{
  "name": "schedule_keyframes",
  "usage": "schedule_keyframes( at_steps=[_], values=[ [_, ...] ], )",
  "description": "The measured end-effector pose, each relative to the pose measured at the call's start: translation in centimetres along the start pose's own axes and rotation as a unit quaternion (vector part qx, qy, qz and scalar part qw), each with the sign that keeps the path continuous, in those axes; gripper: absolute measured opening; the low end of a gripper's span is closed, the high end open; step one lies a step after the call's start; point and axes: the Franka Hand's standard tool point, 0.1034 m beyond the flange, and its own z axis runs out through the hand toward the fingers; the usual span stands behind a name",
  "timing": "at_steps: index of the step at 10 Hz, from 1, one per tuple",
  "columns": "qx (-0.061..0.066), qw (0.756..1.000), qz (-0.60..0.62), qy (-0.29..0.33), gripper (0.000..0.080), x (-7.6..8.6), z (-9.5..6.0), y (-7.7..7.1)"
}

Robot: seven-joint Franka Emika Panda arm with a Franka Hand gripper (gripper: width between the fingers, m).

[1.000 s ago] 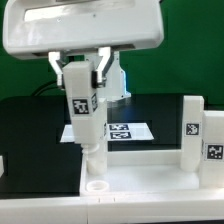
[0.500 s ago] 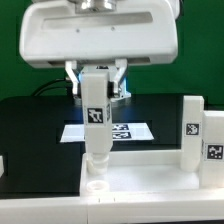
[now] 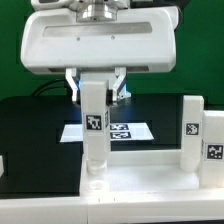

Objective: Assemble desk

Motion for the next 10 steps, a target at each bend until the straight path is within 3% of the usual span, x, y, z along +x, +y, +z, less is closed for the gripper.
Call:
schedule_keyframes(
  at_steps=[10],
  values=[
    [-0.011, 1.000, -0.012, 0.014, 0.0285, -1.3, 2.4, -0.1]
  ],
)
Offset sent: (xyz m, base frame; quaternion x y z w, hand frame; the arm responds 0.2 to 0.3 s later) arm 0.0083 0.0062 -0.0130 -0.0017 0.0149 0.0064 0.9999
